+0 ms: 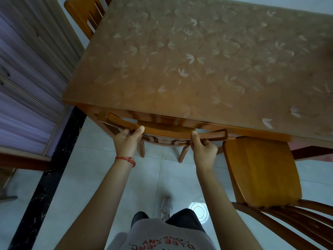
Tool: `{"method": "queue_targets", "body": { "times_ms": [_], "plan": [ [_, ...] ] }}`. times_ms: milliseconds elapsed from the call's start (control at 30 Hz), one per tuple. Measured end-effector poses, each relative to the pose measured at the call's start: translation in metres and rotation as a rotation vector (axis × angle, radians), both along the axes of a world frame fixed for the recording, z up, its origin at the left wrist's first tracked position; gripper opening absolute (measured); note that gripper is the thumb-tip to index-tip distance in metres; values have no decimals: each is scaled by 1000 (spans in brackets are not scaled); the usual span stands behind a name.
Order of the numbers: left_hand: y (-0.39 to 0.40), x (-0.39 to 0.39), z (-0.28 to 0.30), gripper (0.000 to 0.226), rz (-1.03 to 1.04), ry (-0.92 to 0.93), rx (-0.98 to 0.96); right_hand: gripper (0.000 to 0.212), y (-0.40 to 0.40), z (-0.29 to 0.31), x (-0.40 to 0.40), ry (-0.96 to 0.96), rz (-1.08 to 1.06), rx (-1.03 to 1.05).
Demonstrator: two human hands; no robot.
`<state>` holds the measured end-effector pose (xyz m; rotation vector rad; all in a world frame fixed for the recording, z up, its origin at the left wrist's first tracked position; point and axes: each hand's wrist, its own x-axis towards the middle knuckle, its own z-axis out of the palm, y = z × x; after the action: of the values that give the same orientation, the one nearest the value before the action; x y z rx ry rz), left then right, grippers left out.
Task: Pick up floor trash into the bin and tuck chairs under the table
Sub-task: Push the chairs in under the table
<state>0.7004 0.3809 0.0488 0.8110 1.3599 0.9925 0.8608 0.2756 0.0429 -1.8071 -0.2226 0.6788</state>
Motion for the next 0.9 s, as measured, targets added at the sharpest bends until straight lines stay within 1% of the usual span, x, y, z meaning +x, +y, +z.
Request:
{"method": "queue_targets", "body": {
  "times_ms": [200, 267, 367, 433, 567, 667, 800, 900],
  "plan": [
    [-2, -2, -3, 8, -30, 33, 21, 21, 0, 0, -1, -4, 0, -14],
    [-5, -2, -2, 8, -59, 71, 31, 23, -1, 0, -2, -13, 5, -26],
    [-10, -5, 0, 18, -152, 280, 118, 30, -2, 0, -4, -44, 34, -67],
    [-14, -9, 5, 26, -185, 383, 184, 34, -3, 1, -4, -60, 59, -96],
    [-23, -22, 8, 37, -257, 467, 296, 37, -10, 2, -6, -102, 119, -116],
    [-29, -34, 7, 54, -354, 566, 306, 27, -21, 4, -11, -209, 193, -135],
    [-31, -51, 11, 51, -556, 721, 473, 29, -38, 10, -21, -434, 331, -163],
    [-33, -65, 13, 54, -695, 859, 561, 33, -52, 16, -32, -614, 391, -217]
  ]
}}
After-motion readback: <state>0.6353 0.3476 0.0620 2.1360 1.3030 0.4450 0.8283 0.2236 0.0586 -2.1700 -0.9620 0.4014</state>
